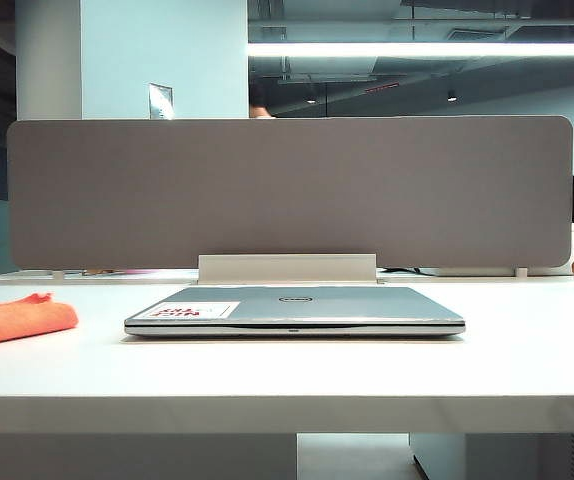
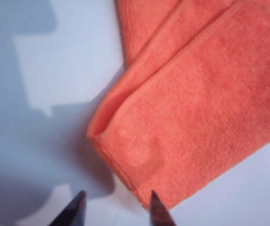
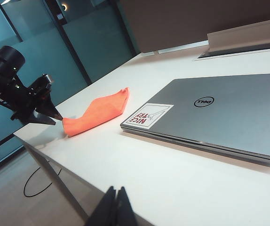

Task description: Pick up the orange rag and put it over the laptop.

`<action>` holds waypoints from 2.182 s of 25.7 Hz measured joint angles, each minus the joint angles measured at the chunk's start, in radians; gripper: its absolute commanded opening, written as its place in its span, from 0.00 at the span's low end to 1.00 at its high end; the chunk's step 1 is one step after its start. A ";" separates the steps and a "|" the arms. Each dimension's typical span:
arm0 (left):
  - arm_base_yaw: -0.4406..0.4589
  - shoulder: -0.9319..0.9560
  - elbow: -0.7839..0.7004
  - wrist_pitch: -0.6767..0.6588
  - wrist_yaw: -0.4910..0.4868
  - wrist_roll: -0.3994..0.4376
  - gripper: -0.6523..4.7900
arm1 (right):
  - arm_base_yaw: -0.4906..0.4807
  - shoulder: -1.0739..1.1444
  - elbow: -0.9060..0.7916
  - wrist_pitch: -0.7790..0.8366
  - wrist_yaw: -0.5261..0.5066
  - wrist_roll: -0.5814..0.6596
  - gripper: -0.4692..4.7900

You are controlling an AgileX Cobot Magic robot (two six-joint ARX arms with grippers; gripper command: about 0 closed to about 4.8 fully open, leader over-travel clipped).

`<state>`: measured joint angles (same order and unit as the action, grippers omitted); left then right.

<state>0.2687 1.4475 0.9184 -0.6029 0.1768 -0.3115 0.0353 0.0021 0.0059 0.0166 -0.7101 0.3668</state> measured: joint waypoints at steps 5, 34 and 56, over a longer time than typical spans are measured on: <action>0.000 0.032 0.000 0.016 0.003 -0.019 0.47 | 0.000 0.000 0.000 0.000 0.000 0.000 0.08; 0.000 0.117 0.000 0.141 0.003 -0.045 0.11 | 0.000 0.000 0.000 0.000 0.000 0.000 0.08; -0.156 0.093 0.000 0.972 0.632 -0.611 0.11 | 0.000 0.000 0.000 0.000 0.001 0.000 0.08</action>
<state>0.1123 1.5402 0.9188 0.3695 0.8089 -0.9222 0.0353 0.0021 0.0059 0.0166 -0.7090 0.3668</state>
